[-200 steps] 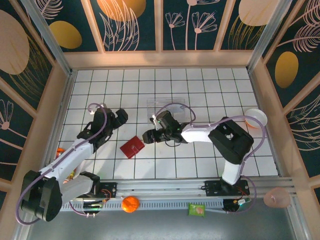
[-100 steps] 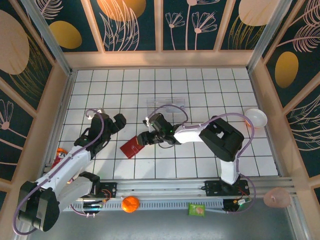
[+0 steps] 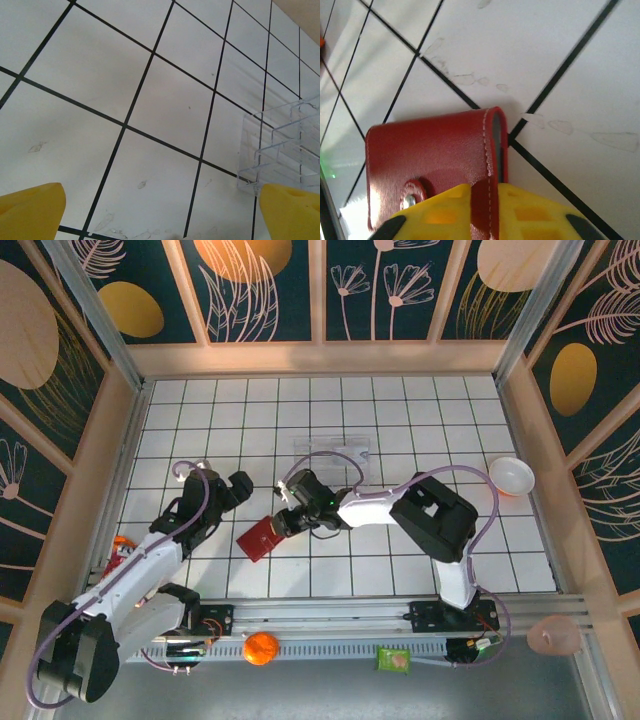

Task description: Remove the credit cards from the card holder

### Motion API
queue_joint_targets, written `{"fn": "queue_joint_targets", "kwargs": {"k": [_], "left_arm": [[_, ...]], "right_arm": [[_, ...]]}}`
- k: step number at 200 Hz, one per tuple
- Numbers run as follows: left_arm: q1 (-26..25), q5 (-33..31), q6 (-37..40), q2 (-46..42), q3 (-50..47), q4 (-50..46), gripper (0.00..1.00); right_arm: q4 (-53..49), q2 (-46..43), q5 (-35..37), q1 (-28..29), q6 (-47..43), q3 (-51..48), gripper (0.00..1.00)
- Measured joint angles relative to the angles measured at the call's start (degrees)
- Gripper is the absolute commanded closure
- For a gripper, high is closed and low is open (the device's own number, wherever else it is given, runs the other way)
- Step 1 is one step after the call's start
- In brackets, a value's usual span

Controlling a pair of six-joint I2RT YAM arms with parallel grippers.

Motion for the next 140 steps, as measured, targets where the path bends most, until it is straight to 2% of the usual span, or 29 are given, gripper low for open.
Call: {"fn": "queue_joint_targets", "kwargs": {"k": [30, 60, 113, 140], "left_arm": [[0.0, 2.0, 0.0, 0.7, 0.0, 1.1, 0.01], [0.0, 7.1, 0.3, 0.5, -2.1, 6.8, 0.01], [0.0, 23.9, 1.9, 3.0, -4.4, 18.3, 0.07], [0.0, 32.2, 1.7, 5.2, -5.6, 26.7, 0.08]], "right_arm": [[0.5, -0.9, 0.0, -0.2, -1.2, -0.3, 1.0], [0.0, -5.7, -0.8, -2.6, -3.5, -4.9, 1.0], [-3.9, -18.8, -5.1, -12.8, -8.4, -10.5, 1.0], [-6.1, -23.6, -9.2, -15.1, -11.1, -11.2, 1.0]]}}
